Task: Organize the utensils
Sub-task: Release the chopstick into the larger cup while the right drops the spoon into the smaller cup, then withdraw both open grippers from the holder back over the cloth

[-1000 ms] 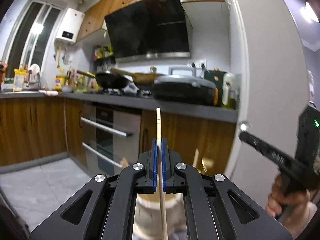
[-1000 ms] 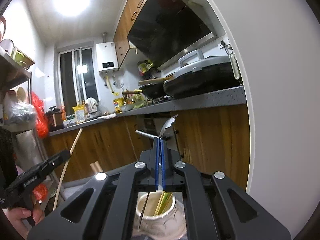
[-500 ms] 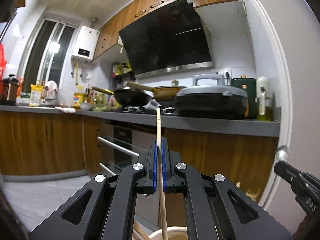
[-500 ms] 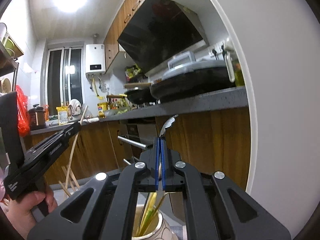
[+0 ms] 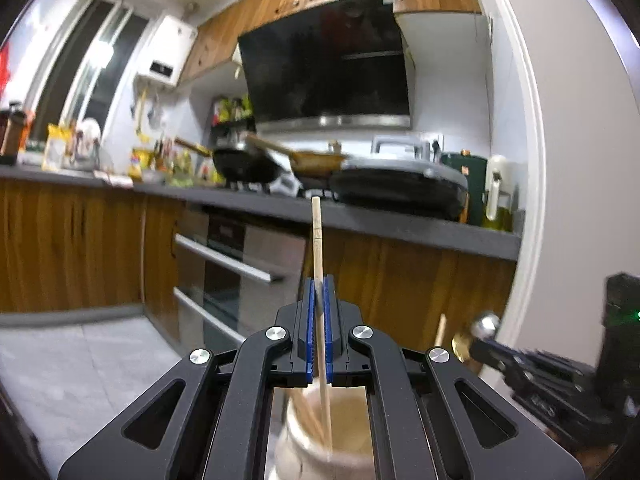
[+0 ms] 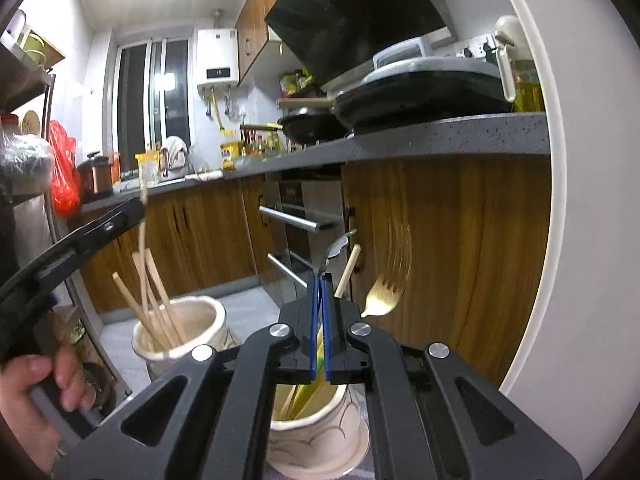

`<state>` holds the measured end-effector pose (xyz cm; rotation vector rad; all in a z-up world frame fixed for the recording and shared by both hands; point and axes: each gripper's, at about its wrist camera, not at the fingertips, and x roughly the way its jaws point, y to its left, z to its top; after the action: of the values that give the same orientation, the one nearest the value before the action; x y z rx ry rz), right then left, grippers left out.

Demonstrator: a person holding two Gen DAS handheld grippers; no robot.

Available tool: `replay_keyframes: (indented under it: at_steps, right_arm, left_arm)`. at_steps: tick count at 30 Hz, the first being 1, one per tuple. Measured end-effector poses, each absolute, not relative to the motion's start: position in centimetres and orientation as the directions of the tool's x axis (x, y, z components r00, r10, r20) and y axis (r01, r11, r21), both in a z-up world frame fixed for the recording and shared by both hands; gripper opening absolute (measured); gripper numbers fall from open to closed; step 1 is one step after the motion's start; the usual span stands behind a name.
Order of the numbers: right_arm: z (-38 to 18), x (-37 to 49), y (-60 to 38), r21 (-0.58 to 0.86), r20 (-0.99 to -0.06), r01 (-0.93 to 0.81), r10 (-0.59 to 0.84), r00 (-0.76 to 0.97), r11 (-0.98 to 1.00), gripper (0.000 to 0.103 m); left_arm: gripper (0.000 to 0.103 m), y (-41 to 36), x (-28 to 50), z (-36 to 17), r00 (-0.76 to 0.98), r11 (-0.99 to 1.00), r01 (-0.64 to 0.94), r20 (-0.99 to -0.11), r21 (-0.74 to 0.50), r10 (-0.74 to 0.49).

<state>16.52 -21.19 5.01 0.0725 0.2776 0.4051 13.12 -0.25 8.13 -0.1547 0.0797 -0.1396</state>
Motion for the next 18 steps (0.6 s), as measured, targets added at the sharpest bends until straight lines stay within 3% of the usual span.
replay_keyframes:
  at_steps: [6, 12, 16, 18]
  right_arm:
    - [4.0, 16.7, -21.2, 0.134, -0.293, -0.371, 0.394, 0.871, 0.919, 0.002]
    - [3.3, 17.0, -21.1, 0.139, -0.319, -0.353, 0.380, 0.868, 0.925, 0.002]
    - [3.2, 16.8, -21.3, 0.139, -0.323, -0.345, 0.372, 0.870, 0.928, 0.002]
    - [3.3, 16.8, -21.5, 0.146, -0.325, -0.340, 0.370, 0.870, 0.929, 0.010]
  left_arm:
    - [0.005, 0.8, 11.1, 6.0, 0.969, 0.968, 0.140, -0.174, -0.208, -0.177]
    - [0.005, 0.3, 10.5, 4.7, 0.961, 0.979, 0.141, -0.219, -0.144, -0.170]
    - [0.014, 0.5, 10.3, 4.3, 0.960, 0.980, 0.134, -0.227, -0.148, -0.166]
    - [0.017, 0.7, 10.2, 4.1, 0.958, 0.980, 0.130, -0.237, -0.152, -0.164]
